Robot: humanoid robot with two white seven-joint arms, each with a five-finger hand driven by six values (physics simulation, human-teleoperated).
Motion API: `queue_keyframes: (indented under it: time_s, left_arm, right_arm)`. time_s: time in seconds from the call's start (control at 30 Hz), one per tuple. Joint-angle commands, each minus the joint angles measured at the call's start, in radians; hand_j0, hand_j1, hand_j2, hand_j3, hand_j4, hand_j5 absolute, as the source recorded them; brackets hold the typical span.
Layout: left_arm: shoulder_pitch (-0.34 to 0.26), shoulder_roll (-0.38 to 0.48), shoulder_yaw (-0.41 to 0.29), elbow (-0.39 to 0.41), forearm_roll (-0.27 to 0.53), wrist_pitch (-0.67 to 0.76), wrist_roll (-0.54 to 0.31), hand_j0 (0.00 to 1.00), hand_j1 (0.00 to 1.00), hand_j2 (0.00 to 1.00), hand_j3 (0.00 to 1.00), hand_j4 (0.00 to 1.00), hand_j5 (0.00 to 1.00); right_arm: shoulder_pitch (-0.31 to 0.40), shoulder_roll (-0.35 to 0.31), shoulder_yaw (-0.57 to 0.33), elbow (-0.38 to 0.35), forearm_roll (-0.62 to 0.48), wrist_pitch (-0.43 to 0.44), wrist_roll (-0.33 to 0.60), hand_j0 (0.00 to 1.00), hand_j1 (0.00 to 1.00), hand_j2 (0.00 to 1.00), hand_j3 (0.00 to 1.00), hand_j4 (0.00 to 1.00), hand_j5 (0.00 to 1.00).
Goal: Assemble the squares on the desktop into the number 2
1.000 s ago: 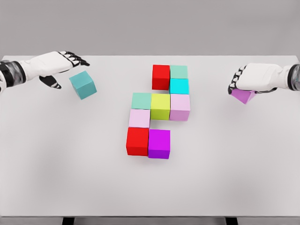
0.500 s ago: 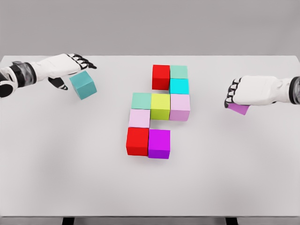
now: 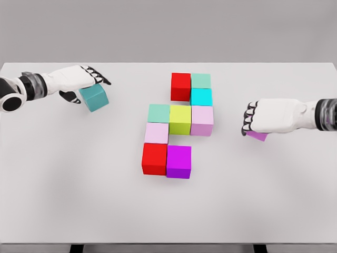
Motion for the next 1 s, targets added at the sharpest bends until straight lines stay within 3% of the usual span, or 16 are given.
queue_keyframes:
  time_s: [0.0, 0.13, 0.4, 0.7, 0.83, 0.9, 0.97]
  left_arm:
    - [0.0, -0.003, 0.001, 0.0, 0.0, 0.001, 0.0, 0.88, 0.88, 0.88, 0.88, 0.88, 0.88]
    - [-0.002, -0.015, -0.006, 0.003, -0.014, 0.001, 0.002, 0.88, 0.88, 0.88, 0.88, 0.88, 0.88]
    - [-0.003, -0.021, -0.012, 0.013, -0.016, 0.001, -0.017, 0.64, 0.64, 0.64, 0.64, 0.64, 0.64]
    - [-0.026, -0.044, -0.011, 0.014, -0.017, 0.001, -0.017, 0.64, 0.64, 0.64, 0.64, 0.64, 0.64]
    - [-0.048, -0.084, -0.011, 0.059, -0.02, 0.001, -0.017, 0.64, 0.64, 0.64, 0.64, 0.64, 0.64]
    - [-0.052, -0.089, -0.009, 0.062, -0.022, 0.001, -0.017, 0.64, 0.64, 0.64, 0.64, 0.64, 0.64]
    - [-0.054, -0.097, -0.009, 0.065, -0.022, 0.001, -0.018, 0.64, 0.64, 0.64, 0.64, 0.64, 0.64]
  right_arm:
    - [0.0, -0.002, -0.001, -0.007, -0.008, 0.002, 0.0, 0.69, 0.69, 0.69, 0.69, 0.69, 0.69]
    - [0.002, -0.002, 0.028, -0.007, -0.025, 0.002, -0.002, 0.69, 0.69, 0.69, 0.69, 0.69, 0.69]
    - [-0.003, 0.008, 0.05, -0.009, -0.108, 0.002, 0.0, 0.69, 0.69, 0.69, 0.69, 0.69, 0.69]
    - [-0.002, 0.037, 0.088, -0.009, -0.169, 0.002, 0.0, 0.7, 0.7, 0.7, 0.7, 0.7, 0.7]
    - [-0.003, 0.055, 0.108, -0.009, -0.169, 0.002, 0.001, 0.7, 0.7, 0.7, 0.7, 0.7, 0.7]
    - [-0.003, 0.058, 0.113, -0.009, -0.169, 0.002, 0.0, 0.73, 0.73, 0.73, 0.73, 0.73, 0.73]
    - [-0.003, 0.067, 0.116, -0.009, -0.169, 0.002, 0.001, 0.84, 0.84, 0.84, 0.84, 0.84, 0.84]
